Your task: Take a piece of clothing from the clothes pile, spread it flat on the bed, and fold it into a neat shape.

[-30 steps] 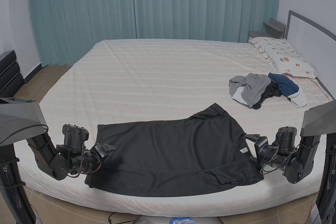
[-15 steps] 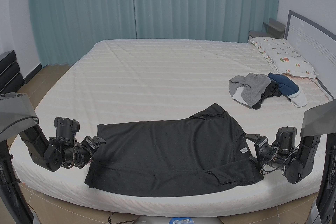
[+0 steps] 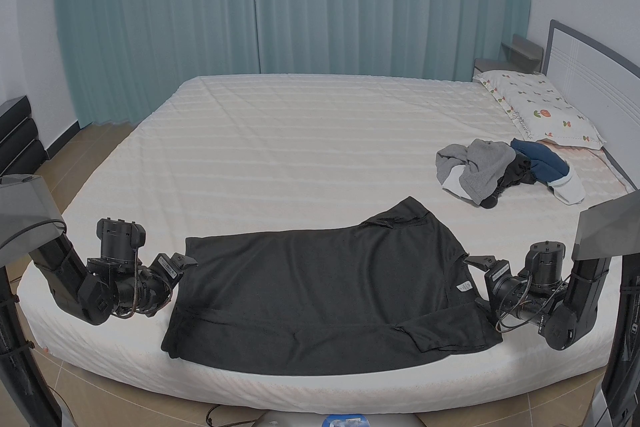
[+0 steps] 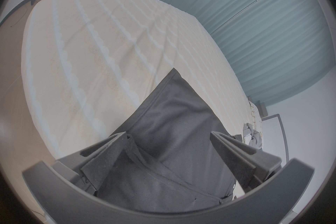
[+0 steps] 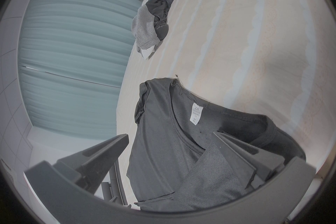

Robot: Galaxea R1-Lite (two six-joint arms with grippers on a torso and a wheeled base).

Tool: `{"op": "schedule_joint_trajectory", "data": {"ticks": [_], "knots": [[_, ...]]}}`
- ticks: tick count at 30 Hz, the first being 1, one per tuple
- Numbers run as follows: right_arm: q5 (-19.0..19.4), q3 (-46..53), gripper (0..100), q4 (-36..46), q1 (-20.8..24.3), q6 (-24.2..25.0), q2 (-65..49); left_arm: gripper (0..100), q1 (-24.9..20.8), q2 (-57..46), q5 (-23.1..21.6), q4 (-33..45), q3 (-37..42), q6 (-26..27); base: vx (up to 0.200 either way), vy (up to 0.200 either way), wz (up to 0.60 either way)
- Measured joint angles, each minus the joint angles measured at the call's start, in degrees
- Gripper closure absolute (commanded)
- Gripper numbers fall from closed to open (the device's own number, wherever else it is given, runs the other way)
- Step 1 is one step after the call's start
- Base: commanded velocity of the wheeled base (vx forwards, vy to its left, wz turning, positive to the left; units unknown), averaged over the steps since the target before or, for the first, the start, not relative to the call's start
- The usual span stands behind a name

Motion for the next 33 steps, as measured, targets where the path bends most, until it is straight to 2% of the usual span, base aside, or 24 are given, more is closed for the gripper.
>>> {"op": "schedule_joint_trajectory", "data": {"ticks": [17,26,33], "knots": [[0.02,0.05,0,0.00,0.00,-0.06,0.11,0,-1.43,0.04,0.27,0.50,0.29,0.11,0.000,0.000,0.00],[-0.06,0.06,0,-0.15,0.00,-0.45,0.33,0,-1.43,0.04,0.24,0.24,0.60,0.11,0.000,0.200,0.00],[0.00,0.27,0,-0.24,0.04,-0.44,0.35,0,-1.38,0.04,0.27,0.15,0.63,0.07,0.000,0.000,0.00]]}}
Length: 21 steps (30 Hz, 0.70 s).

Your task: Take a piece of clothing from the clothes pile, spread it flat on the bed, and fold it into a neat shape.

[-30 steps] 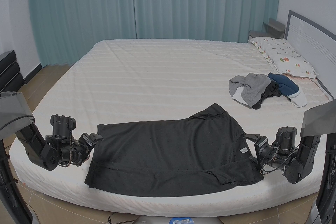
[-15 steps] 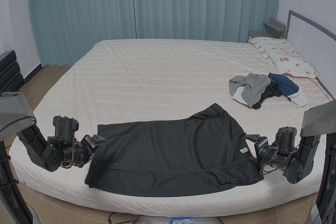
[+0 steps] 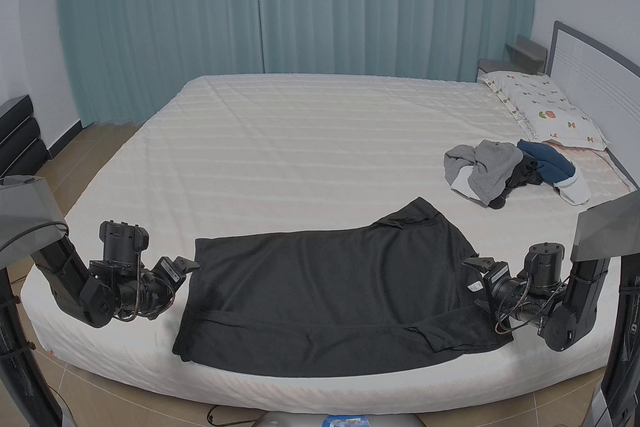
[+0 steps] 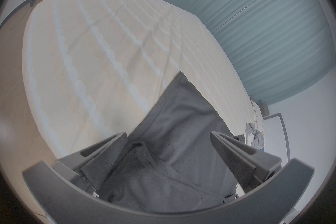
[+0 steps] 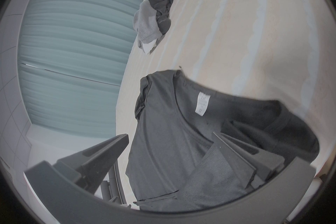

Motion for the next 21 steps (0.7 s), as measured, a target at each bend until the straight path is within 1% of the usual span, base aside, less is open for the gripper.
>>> {"op": "schedule_joint_trajectory", "data": {"ticks": [2,8,13,21], "knots": [[0.00,0.00,0,-0.01,-0.04,0.00,0.00,0,-0.13,0.00,-0.07,0.05,0.07,-0.11,0.000,0.000,0.00],[0.02,-0.02,0,0.00,-0.04,0.00,0.00,0,-0.46,-0.02,-0.11,0.27,0.11,-0.27,0.200,0.000,0.00],[0.00,-0.05,0,-0.01,0.02,0.00,0.00,0,-1.82,-0.28,-0.18,0.22,0.07,-2.02,0.000,0.000,0.00],[-0.11,0.01,0,-0.01,0.30,-0.04,0.02,0,-2.65,-0.44,-0.29,0.29,-1.41,-1.67,0.000,0.000,0.00]]}}
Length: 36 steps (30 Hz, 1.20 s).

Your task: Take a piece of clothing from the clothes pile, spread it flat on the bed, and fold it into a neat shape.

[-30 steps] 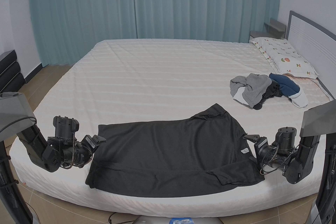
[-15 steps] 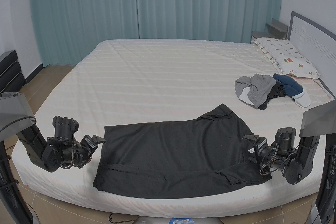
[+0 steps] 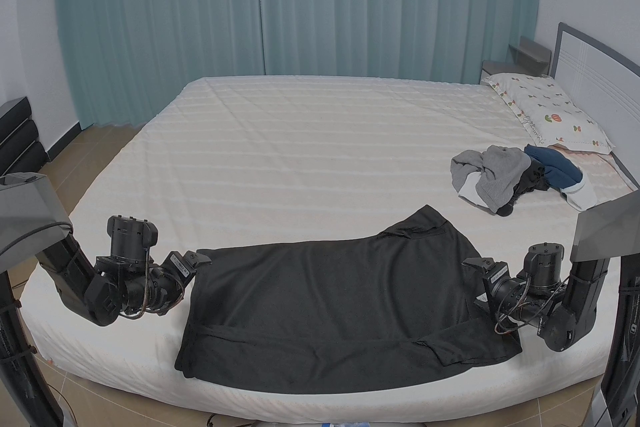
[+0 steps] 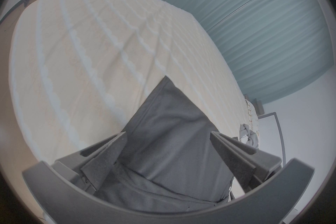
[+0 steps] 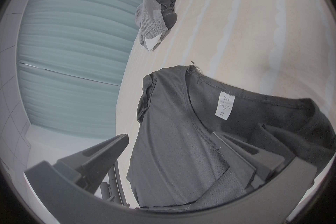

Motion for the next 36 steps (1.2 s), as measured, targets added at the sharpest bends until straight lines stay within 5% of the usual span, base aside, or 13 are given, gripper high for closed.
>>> {"op": "schedule_joint_trajectory", "data": {"ticks": [7,18,36], "knots": [[-0.04,0.09,0,0.01,0.30,-0.10,0.06,0,1.49,0.63,-1.12,0.96,-5.34,3.07,0.000,0.000,0.00],[-0.04,0.09,0,0.01,0.44,-0.24,0.06,0,5.86,9.25,-9.61,4.02,-19.13,17.58,0.000,0.000,0.00],[-0.02,0.09,0,0.01,0.52,-0.88,0.41,0,7.02,24.66,-9.37,4.22,-36.85,24.02,0.000,0.000,0.00]]}}
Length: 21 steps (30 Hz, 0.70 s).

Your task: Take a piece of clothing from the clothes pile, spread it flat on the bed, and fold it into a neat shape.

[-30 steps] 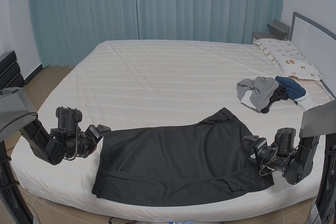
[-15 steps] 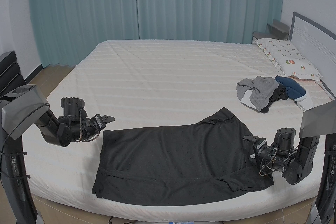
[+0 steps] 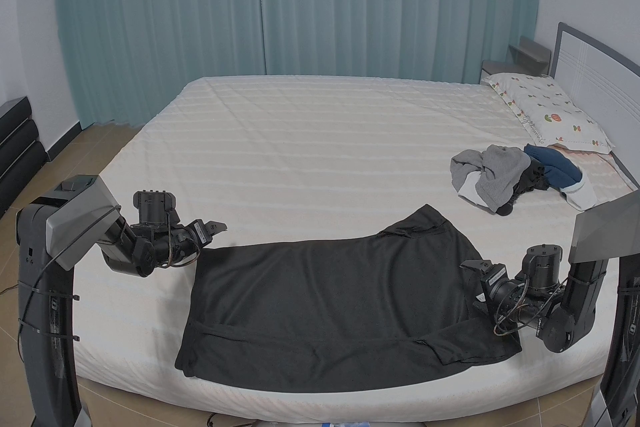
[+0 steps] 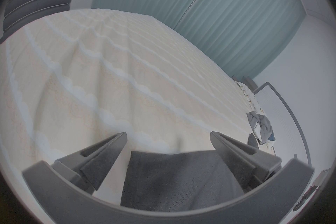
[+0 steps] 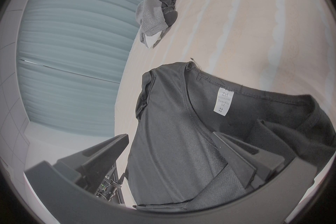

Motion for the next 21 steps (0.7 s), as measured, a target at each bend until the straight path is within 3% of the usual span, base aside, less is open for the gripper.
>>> {"op": "schedule_joint_trajectory", "data": {"ticks": [14,15,21], "knots": [[-0.01,0.11,0,0.00,0.24,-0.38,0.09,0,-0.52,0.74,0.23,-0.38,2.76,-0.04,0.000,0.000,0.00],[-0.01,0.10,0,0.00,0.29,-0.38,0.11,100,-0.52,0.67,0.22,-0.35,2.84,-0.04,0.000,0.000,0.00],[-0.01,0.05,0,-0.01,0.33,-0.38,0.17,100,-0.90,0.26,0.30,-0.27,3.63,-0.09,0.000,0.000,0.00]]}}
